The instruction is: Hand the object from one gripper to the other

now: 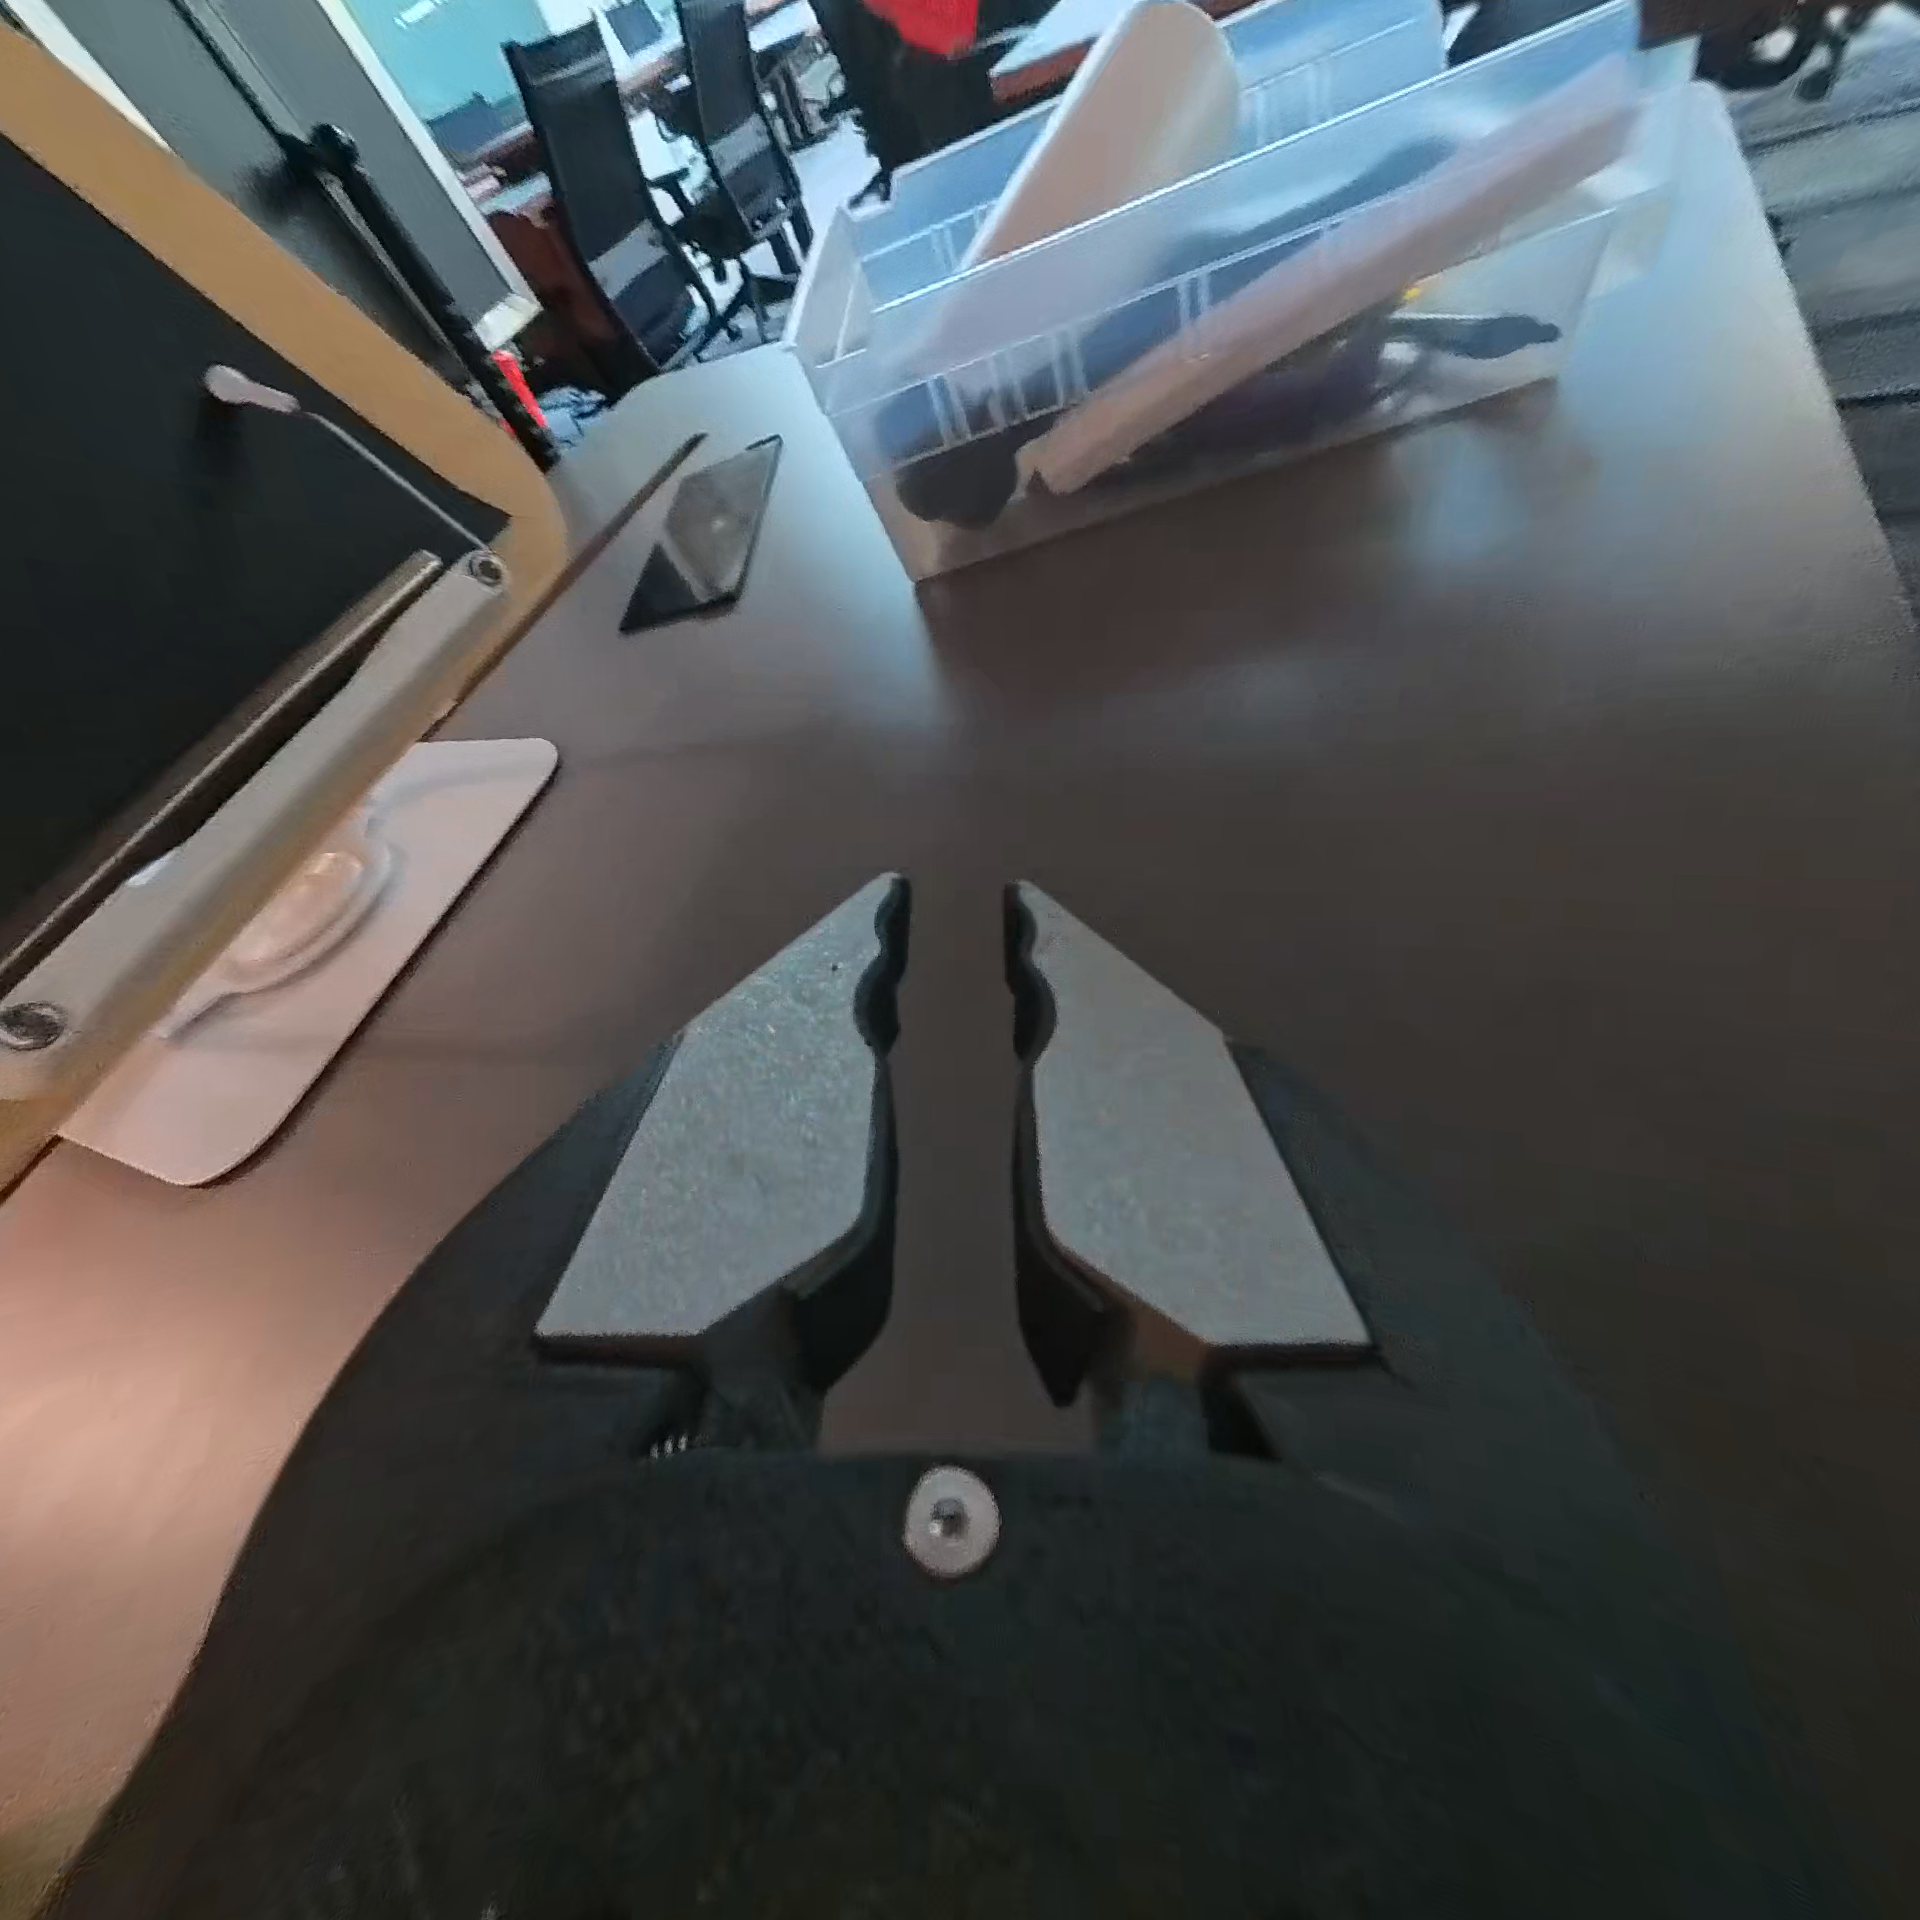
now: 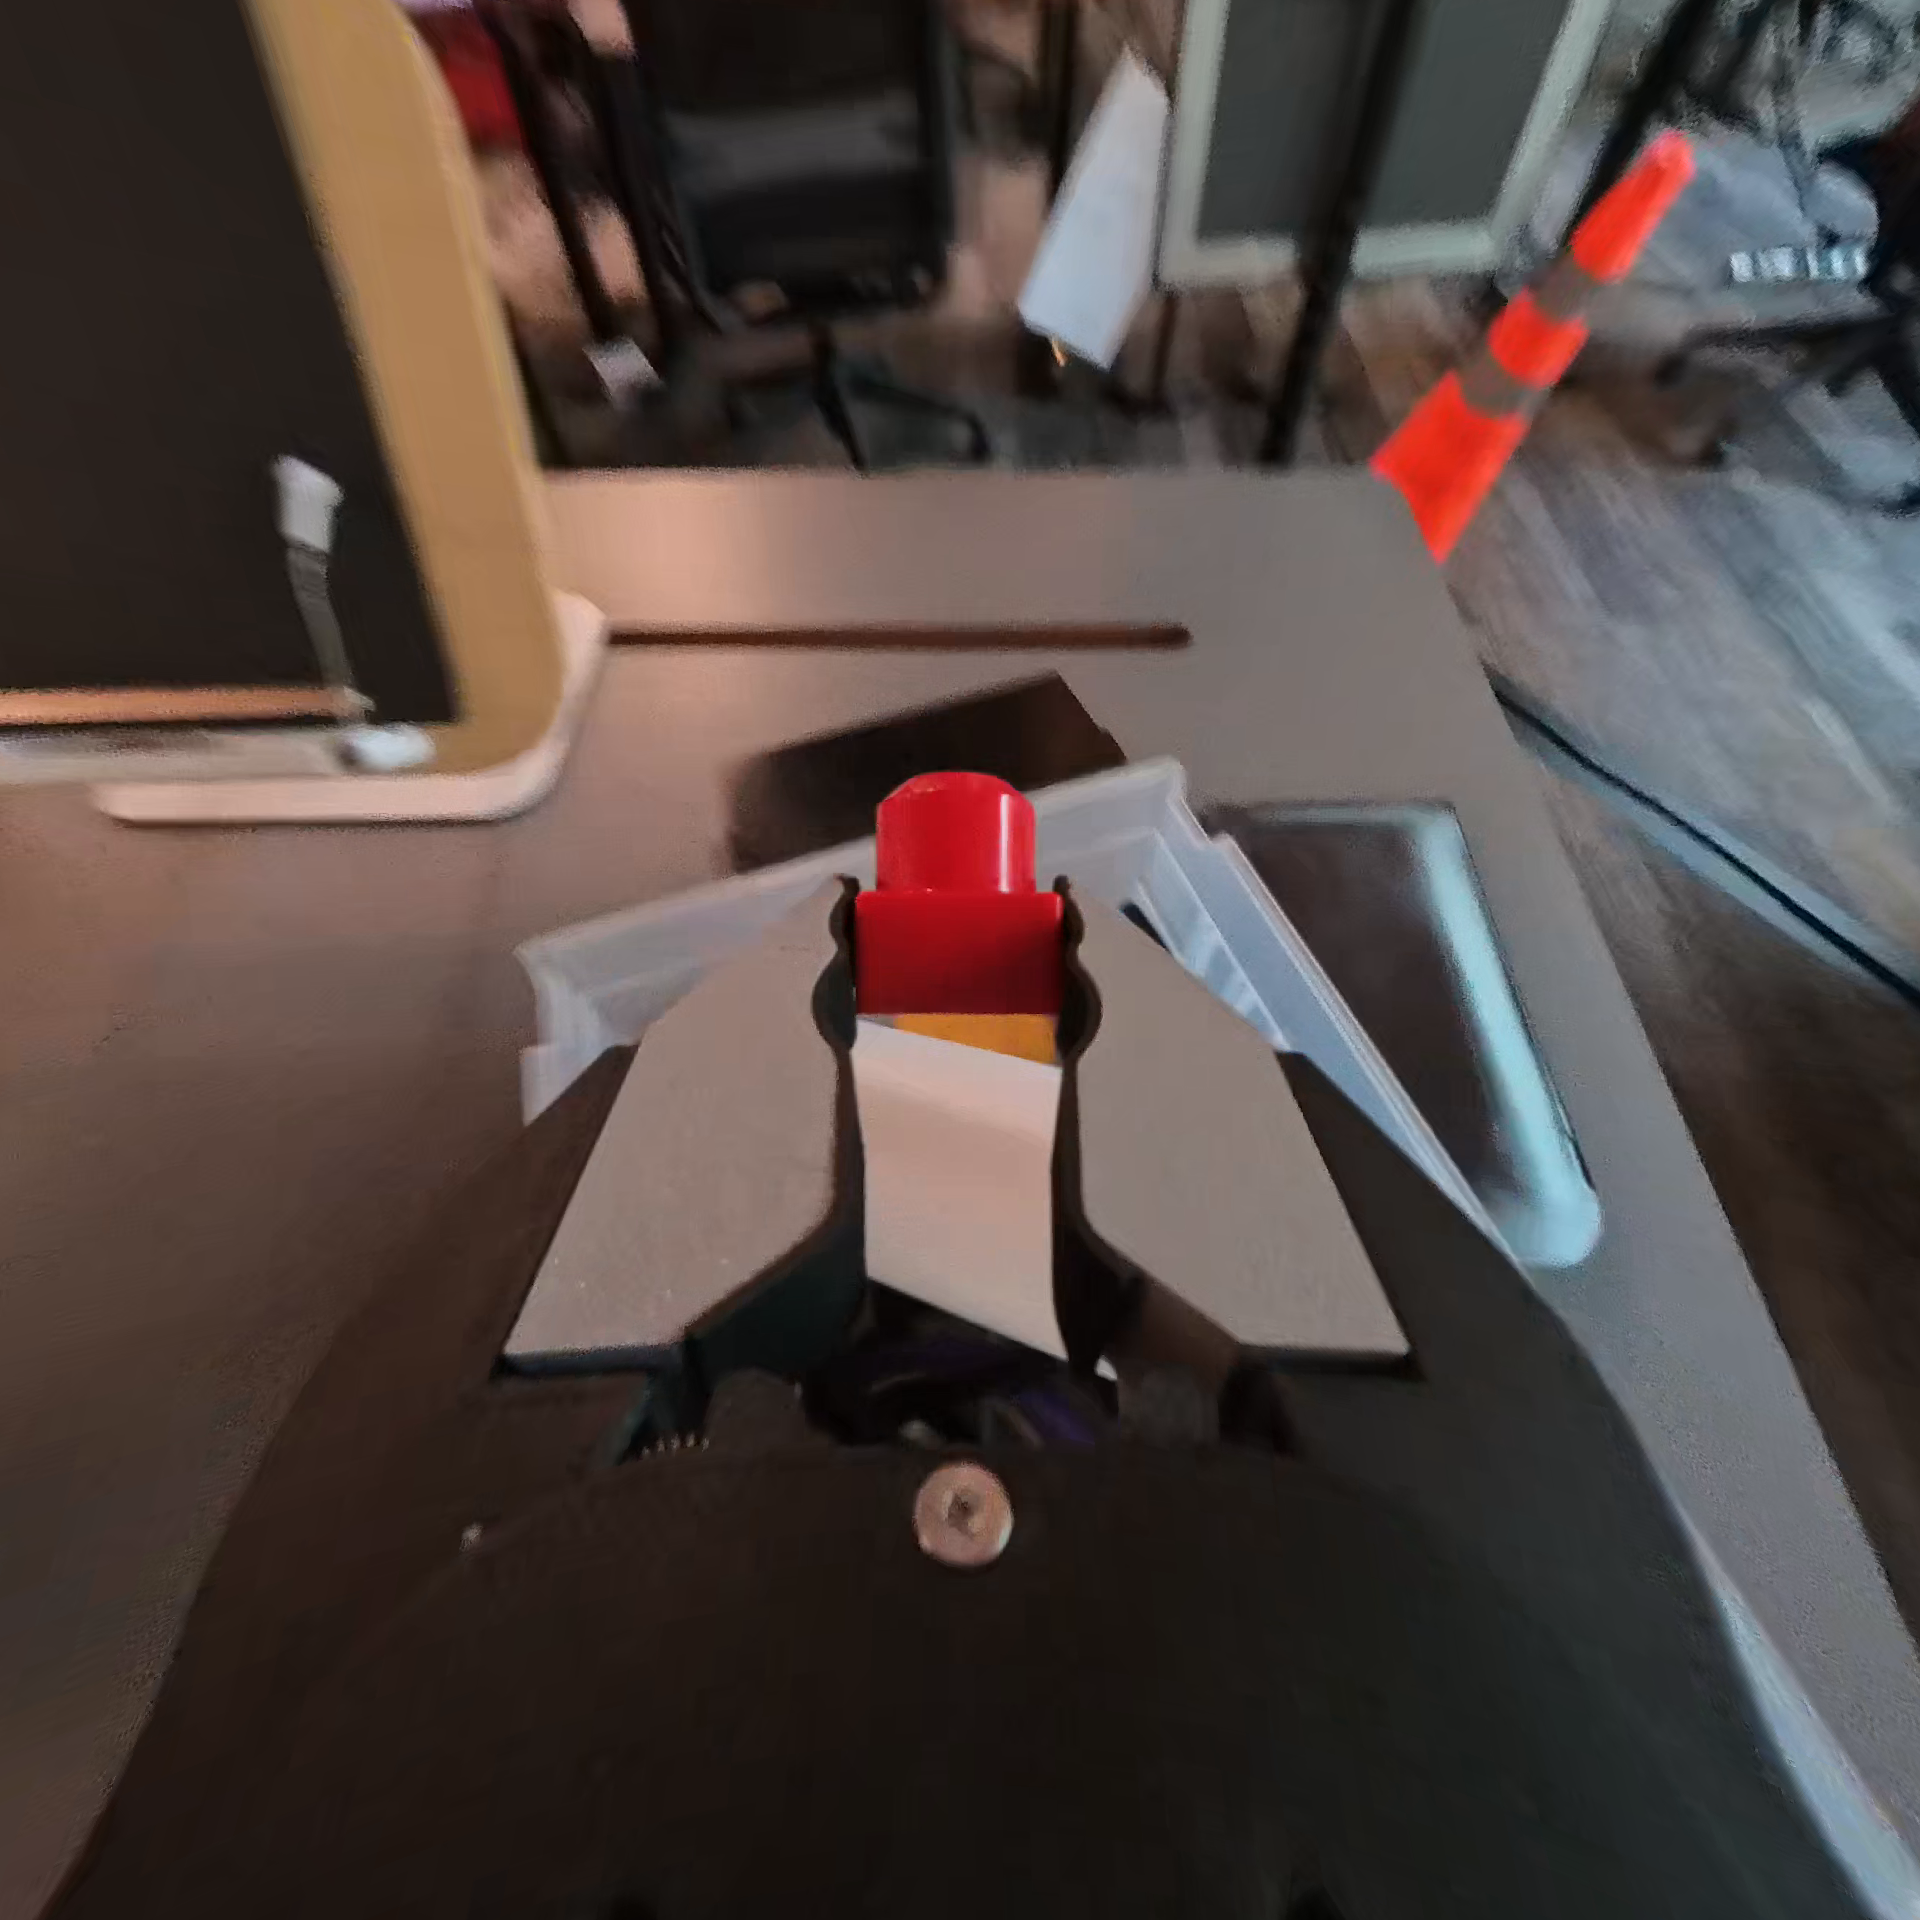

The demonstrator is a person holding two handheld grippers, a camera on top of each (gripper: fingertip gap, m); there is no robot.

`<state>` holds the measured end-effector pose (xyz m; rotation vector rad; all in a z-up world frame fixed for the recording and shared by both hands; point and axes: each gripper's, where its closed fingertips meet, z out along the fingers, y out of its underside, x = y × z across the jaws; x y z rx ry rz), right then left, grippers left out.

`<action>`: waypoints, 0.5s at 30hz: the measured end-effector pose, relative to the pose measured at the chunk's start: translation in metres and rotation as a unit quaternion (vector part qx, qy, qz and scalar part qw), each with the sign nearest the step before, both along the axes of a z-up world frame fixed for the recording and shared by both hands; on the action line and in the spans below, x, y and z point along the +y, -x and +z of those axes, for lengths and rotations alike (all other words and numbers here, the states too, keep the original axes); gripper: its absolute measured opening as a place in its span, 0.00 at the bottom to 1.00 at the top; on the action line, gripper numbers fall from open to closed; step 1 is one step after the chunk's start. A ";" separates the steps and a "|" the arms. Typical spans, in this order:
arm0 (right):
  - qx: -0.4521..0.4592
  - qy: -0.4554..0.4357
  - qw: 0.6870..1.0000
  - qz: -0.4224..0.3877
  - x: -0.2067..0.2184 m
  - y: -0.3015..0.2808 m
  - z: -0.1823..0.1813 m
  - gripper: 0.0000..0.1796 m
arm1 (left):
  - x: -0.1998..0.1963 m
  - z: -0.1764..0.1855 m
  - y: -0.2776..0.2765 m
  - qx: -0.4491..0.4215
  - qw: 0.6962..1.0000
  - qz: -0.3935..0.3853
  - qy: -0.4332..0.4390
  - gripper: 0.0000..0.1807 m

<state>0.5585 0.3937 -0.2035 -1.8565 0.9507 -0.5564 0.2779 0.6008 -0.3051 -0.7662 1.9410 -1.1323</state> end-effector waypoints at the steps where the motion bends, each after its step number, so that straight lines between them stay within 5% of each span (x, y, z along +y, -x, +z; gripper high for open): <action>1: 0.027 0.030 0.999 -0.017 -0.004 -0.011 -0.016 0.18 | 0.002 0.000 -0.001 0.001 1.000 0.004 0.012 0.07; 6: 0.031 0.102 0.992 -0.064 -0.011 -0.034 -0.041 0.25 | 0.002 0.009 0.004 -0.011 0.998 0.013 0.053 0.05; 15: -0.013 -0.010 0.993 0.118 0.090 0.063 0.007 0.27 | -0.004 -0.010 0.001 0.038 0.997 0.012 0.062 0.08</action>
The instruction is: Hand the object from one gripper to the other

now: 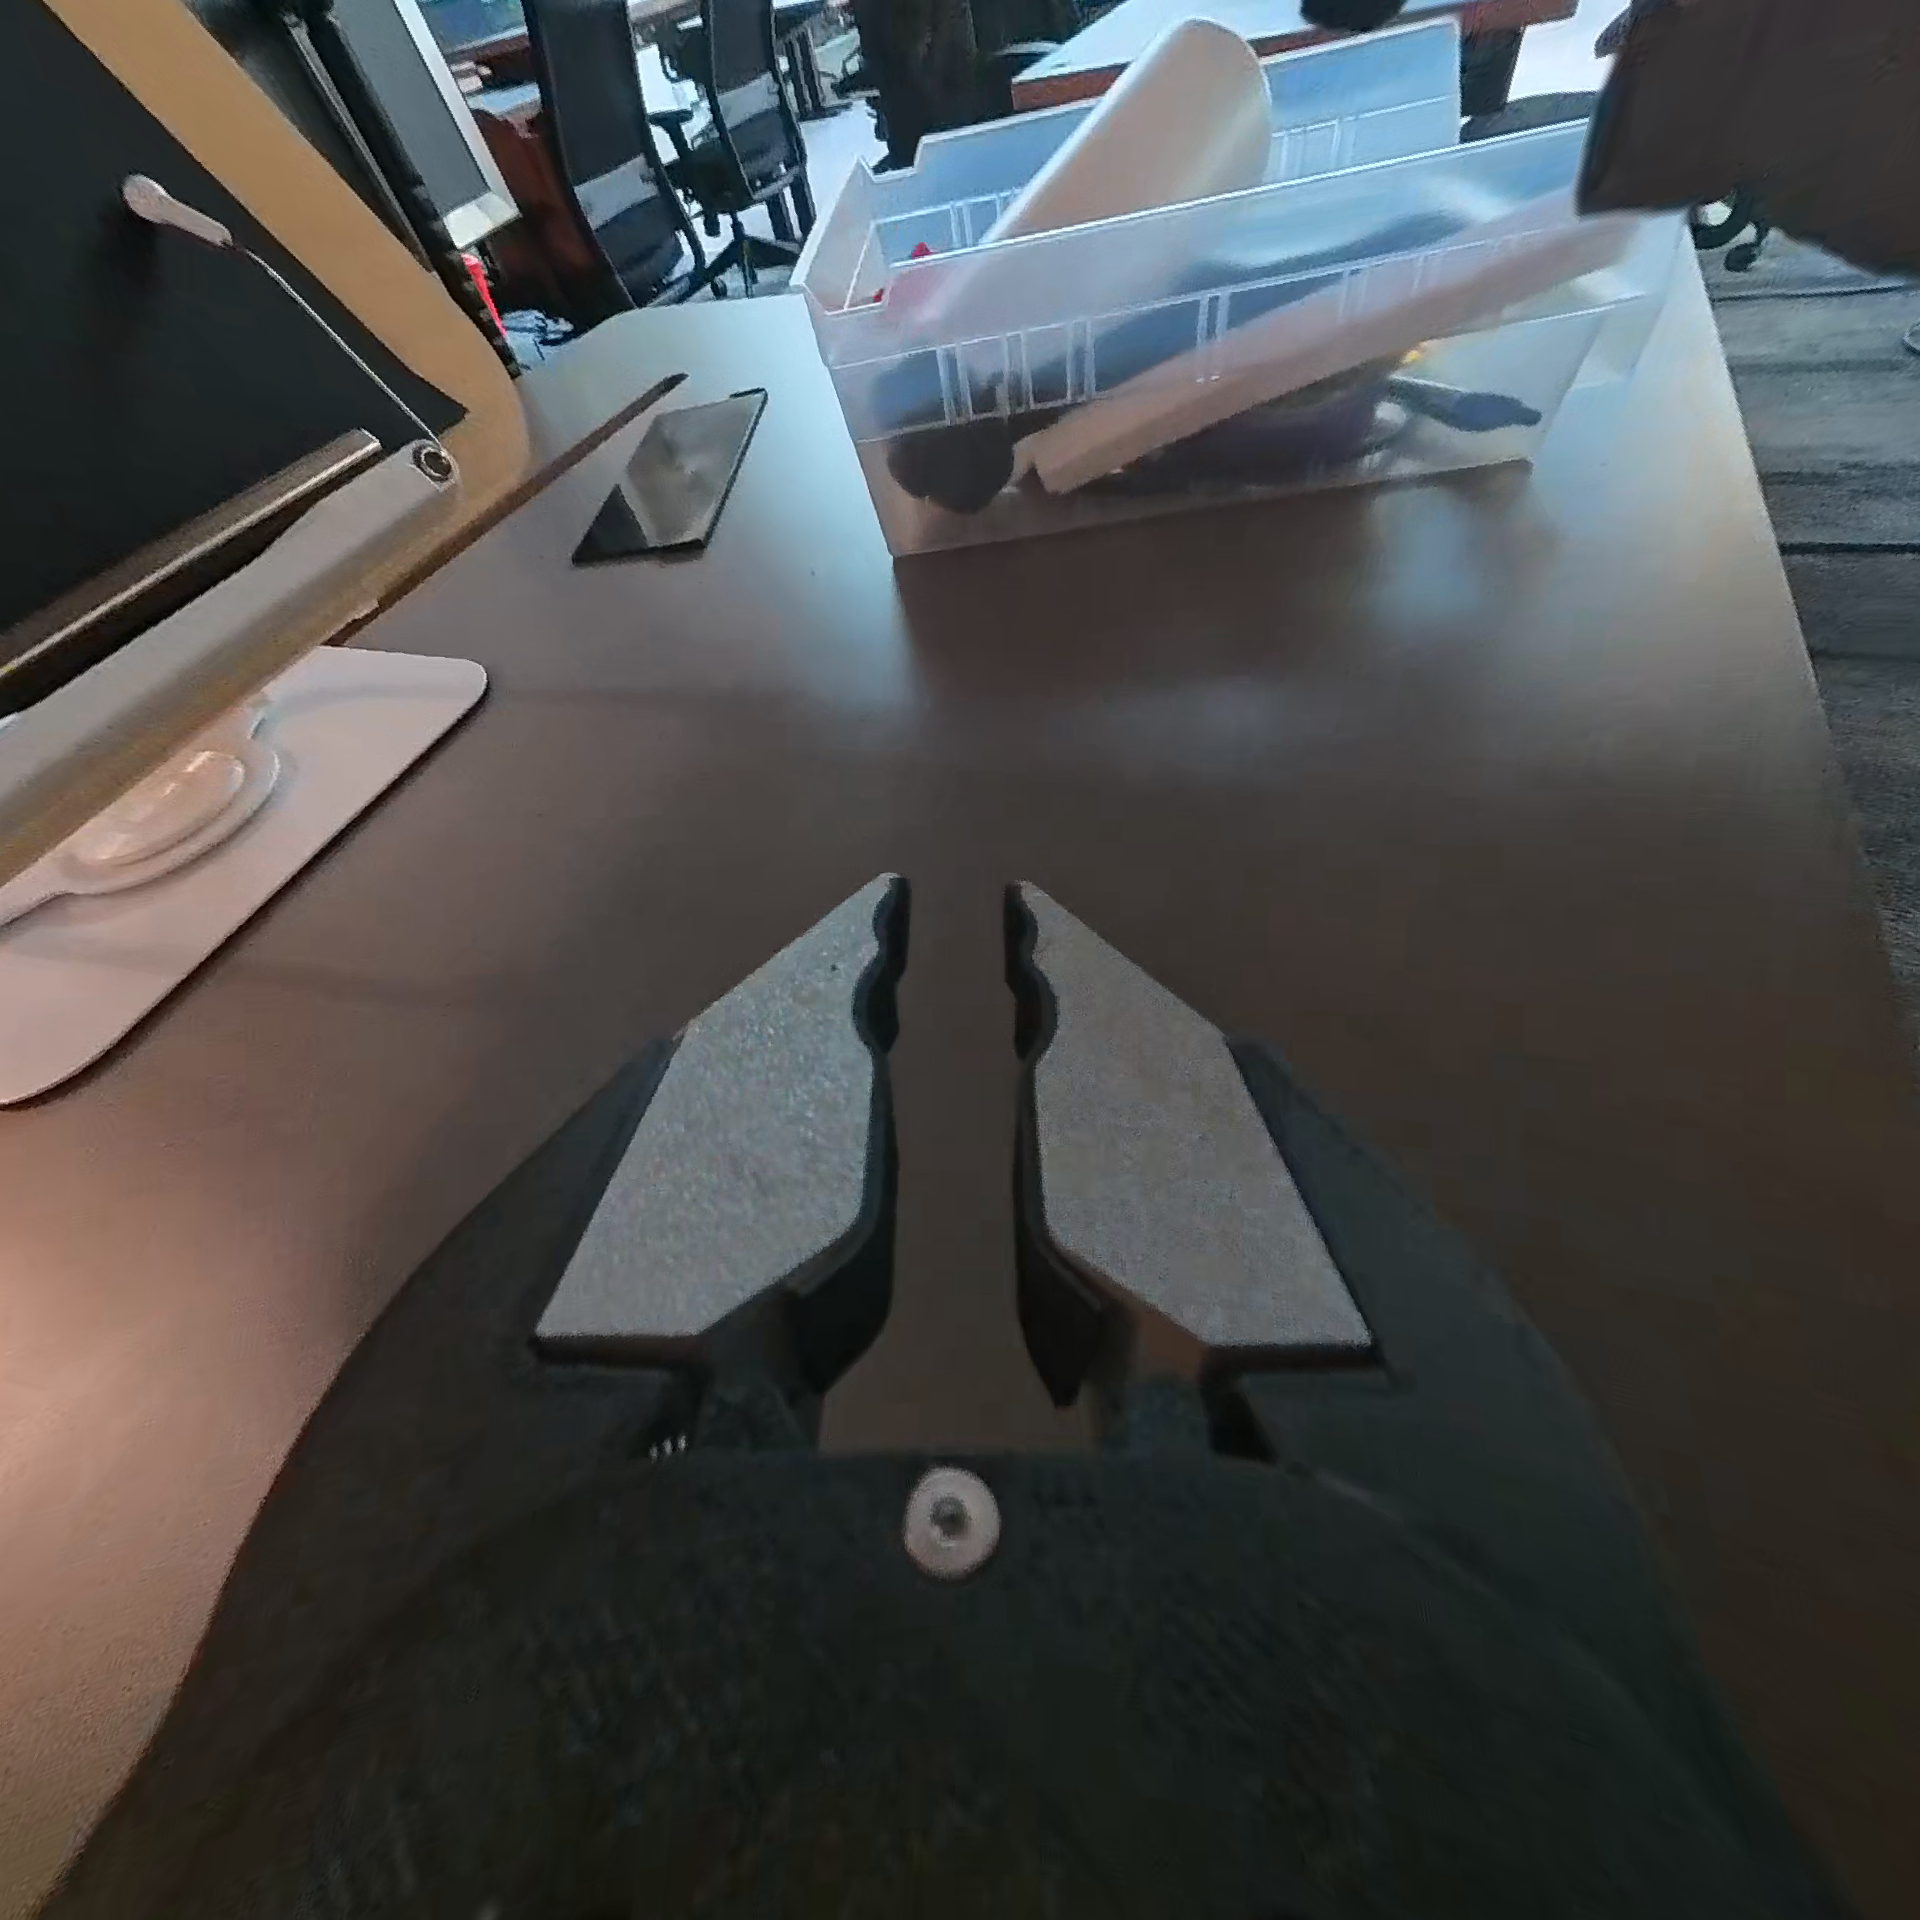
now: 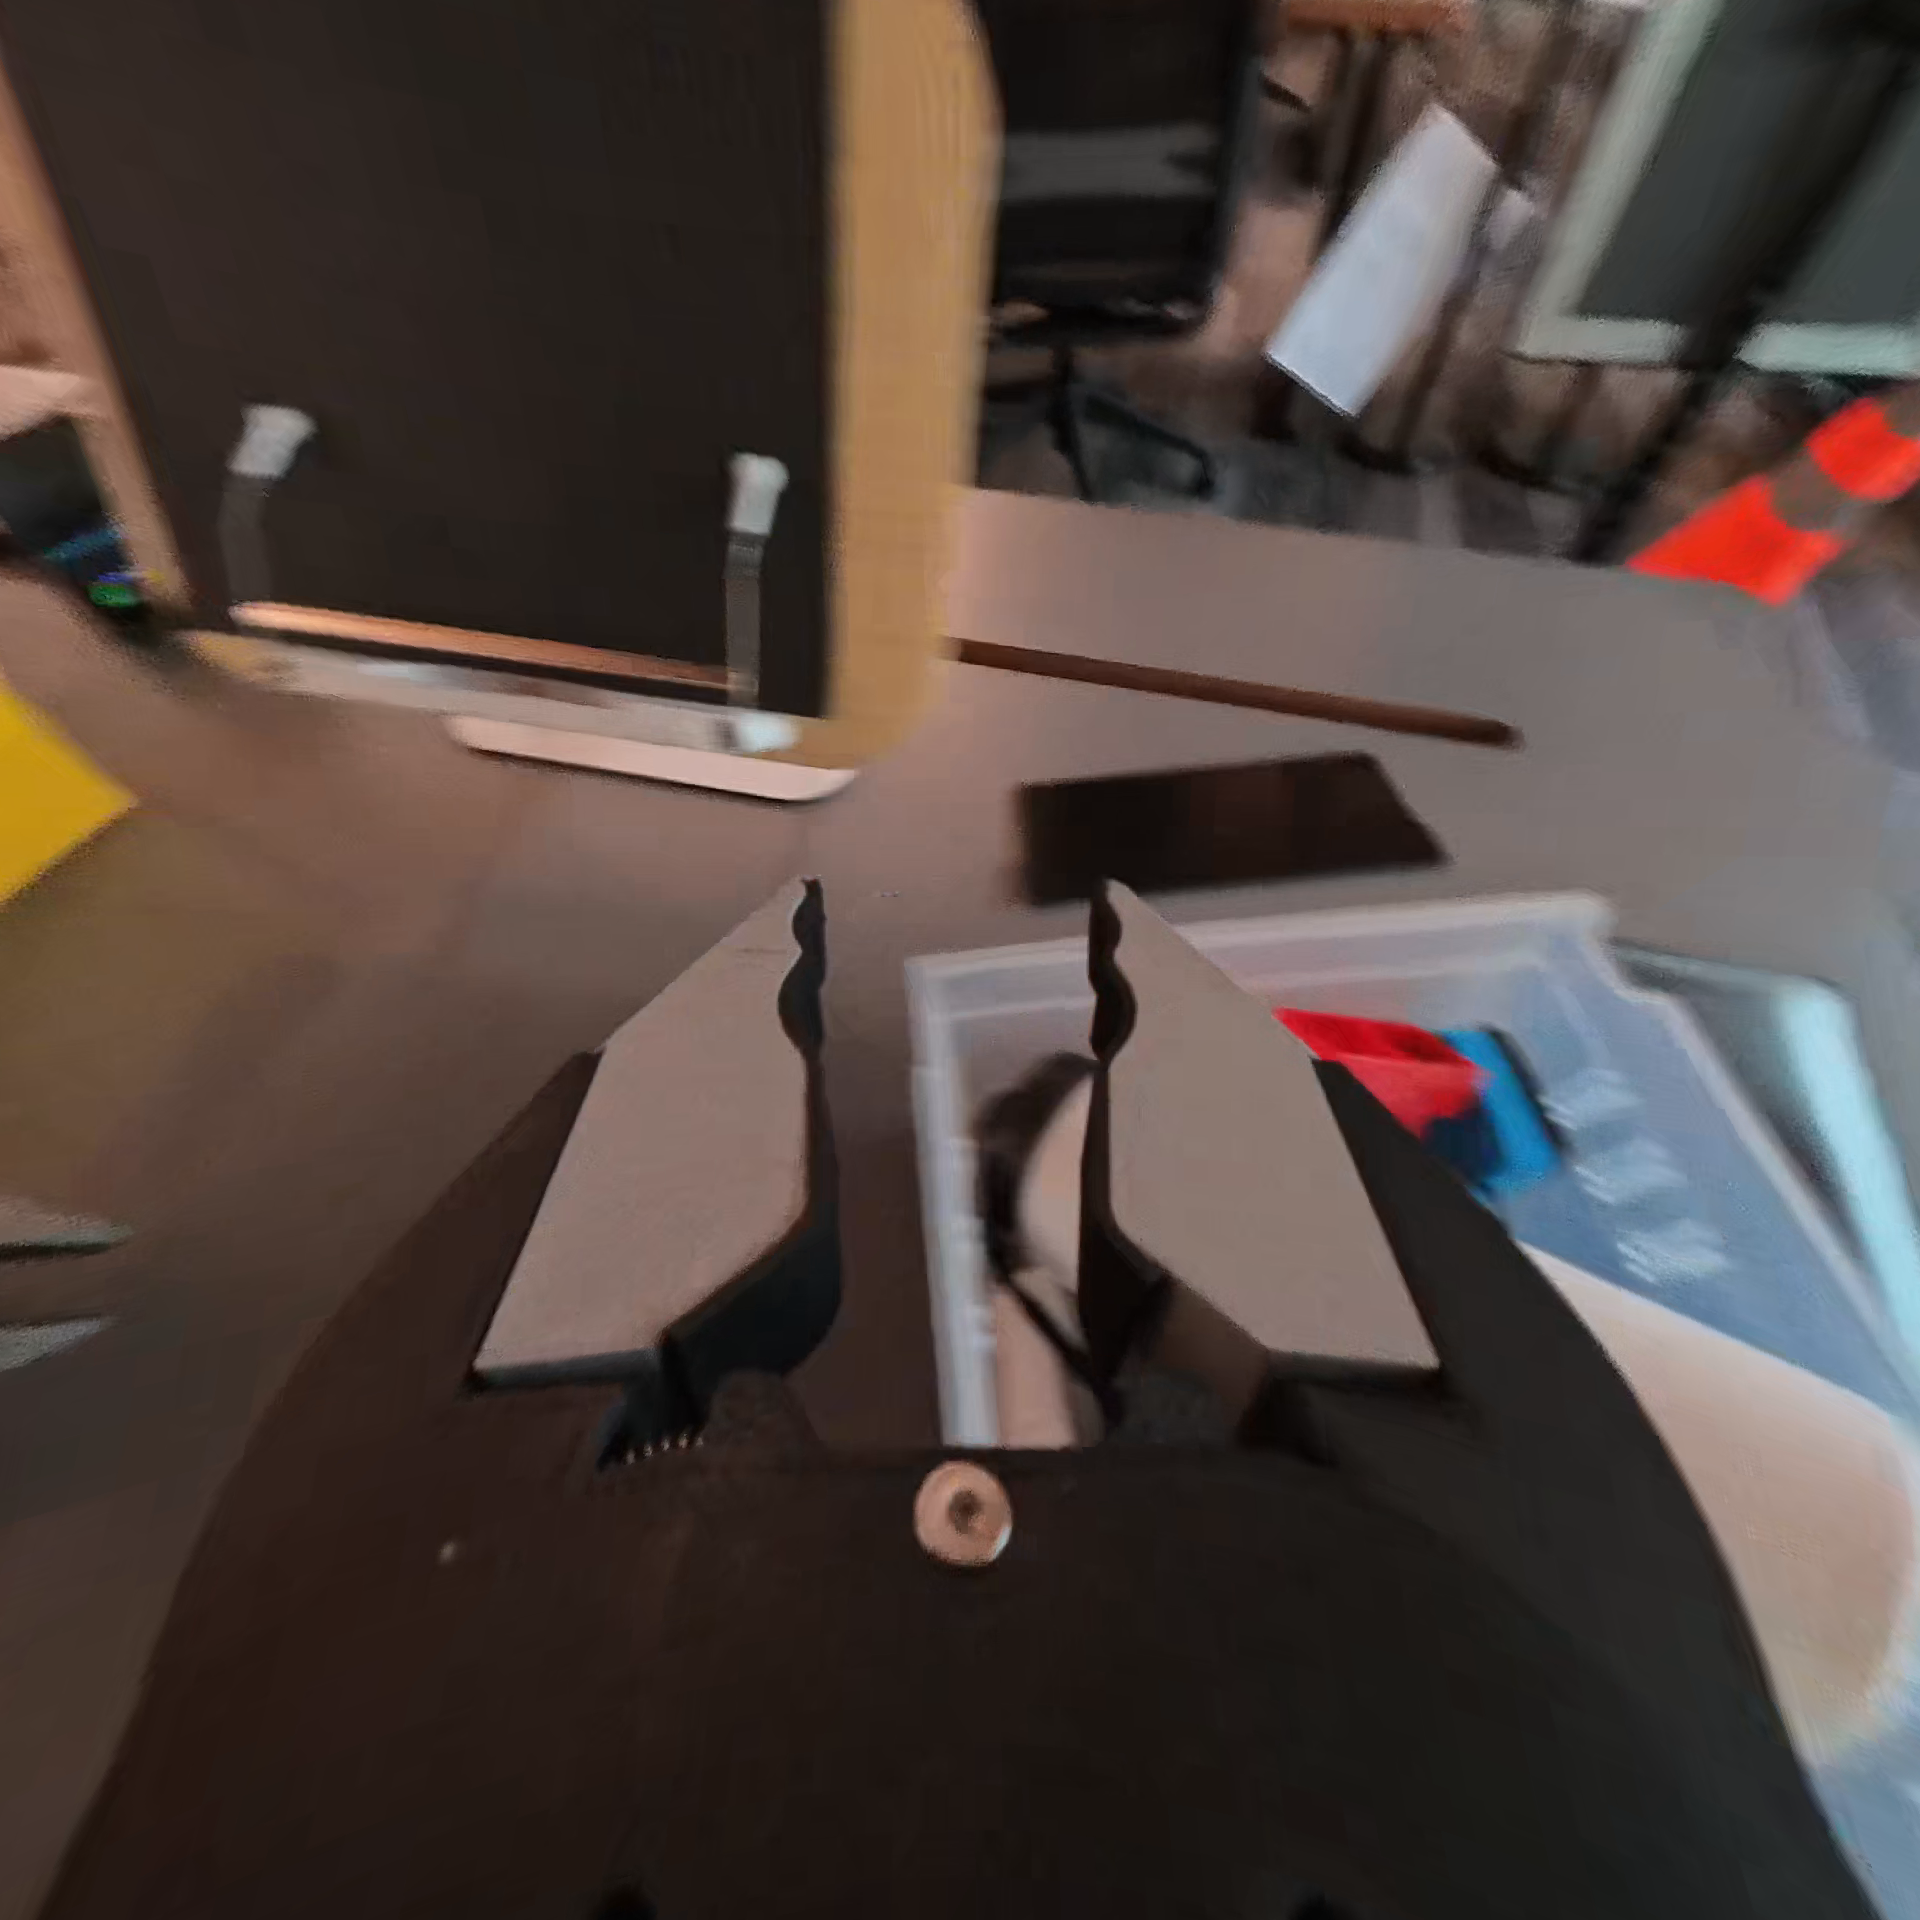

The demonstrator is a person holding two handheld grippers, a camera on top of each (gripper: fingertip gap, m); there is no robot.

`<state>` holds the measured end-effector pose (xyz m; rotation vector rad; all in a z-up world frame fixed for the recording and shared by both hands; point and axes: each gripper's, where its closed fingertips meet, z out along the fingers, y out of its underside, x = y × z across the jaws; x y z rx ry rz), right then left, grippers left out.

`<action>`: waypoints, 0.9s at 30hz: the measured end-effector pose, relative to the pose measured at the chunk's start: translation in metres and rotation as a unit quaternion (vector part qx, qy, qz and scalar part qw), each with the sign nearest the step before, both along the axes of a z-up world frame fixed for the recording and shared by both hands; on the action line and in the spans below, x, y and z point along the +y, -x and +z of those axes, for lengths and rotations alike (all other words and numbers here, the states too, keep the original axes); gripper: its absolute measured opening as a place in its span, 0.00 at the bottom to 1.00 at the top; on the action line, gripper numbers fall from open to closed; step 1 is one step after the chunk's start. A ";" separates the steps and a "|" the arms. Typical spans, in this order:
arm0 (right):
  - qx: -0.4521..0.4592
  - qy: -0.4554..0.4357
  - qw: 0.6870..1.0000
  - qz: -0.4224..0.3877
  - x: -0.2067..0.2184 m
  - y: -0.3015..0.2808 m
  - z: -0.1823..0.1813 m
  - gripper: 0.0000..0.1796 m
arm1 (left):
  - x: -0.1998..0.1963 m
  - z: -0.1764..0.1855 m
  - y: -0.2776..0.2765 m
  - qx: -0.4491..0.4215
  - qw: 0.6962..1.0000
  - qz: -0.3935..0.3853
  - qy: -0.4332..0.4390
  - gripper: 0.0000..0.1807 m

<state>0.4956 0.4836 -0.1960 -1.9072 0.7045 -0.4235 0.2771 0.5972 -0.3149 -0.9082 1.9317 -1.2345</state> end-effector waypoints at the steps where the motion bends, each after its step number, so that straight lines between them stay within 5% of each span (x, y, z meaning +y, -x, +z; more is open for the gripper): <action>1: 0.002 -0.010 0.999 0.033 0.016 0.020 0.002 0.29 | 0.000 0.001 0.000 -0.002 1.000 -0.001 0.002 0.08; 8: 0.080 -0.045 0.977 0.192 0.109 0.105 -0.049 0.35 | -0.010 0.001 0.008 -0.003 0.999 -0.048 0.007 0.23; 16: 0.077 -0.015 0.967 0.241 0.165 0.111 -0.125 0.32 | -0.006 0.007 0.006 -0.017 0.999 -0.046 0.020 0.20; 27: 0.054 -0.046 0.945 0.319 0.195 0.138 -0.126 0.30 | -0.009 0.006 0.008 -0.023 0.998 -0.053 0.007 0.19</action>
